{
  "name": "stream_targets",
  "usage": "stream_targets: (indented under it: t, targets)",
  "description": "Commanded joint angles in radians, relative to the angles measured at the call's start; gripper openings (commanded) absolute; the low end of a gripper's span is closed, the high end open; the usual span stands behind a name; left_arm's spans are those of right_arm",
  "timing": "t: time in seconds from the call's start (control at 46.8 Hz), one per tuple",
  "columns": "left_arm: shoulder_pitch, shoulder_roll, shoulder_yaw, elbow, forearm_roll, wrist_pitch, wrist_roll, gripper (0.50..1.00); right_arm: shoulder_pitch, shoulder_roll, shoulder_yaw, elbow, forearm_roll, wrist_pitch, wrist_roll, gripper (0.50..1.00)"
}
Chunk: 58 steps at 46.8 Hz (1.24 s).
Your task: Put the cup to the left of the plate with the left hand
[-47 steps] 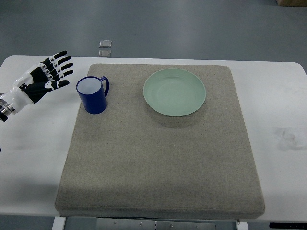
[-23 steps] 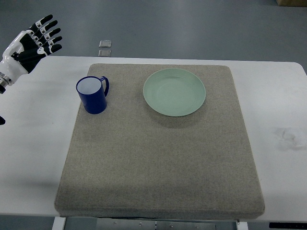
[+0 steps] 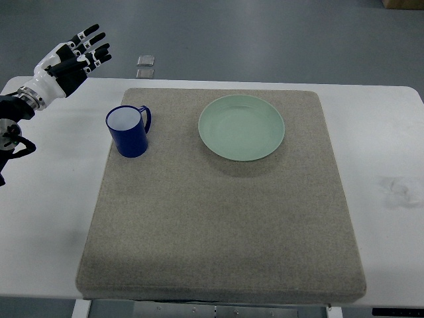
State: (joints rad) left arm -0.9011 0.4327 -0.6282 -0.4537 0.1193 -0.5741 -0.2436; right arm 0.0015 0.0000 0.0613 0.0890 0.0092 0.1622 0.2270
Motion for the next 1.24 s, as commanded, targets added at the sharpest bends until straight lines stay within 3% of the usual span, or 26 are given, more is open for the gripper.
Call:
stream_targets:
  t: [0.0,0.214,0.384,1.217]
  targets:
    - [-0.010,0.000,-0.001,0.000,-0.026,-0.004,0.043,0.999,0.000,0.000,0.000,0.000,0.000,0.000,0.000,0.932]
    - [-0.032,0.000,-0.001,-0.003,-0.148,-0.007,0.194,0.999,0.000,0.000,0.000,0.000,0.000,0.000,0.000,0.932]
    - [-0.045,0.000,-0.001,-0.011,-0.231,-0.020,0.256,0.999,0.000,0.000,0.000,0.000,0.000,0.000,0.000,0.932]
    - [-0.065,0.000,-0.002,-0.017,-0.296,-0.037,0.280,0.999,0.000,0.000,0.002,0.008,0.005,0.003,0.000,0.932]
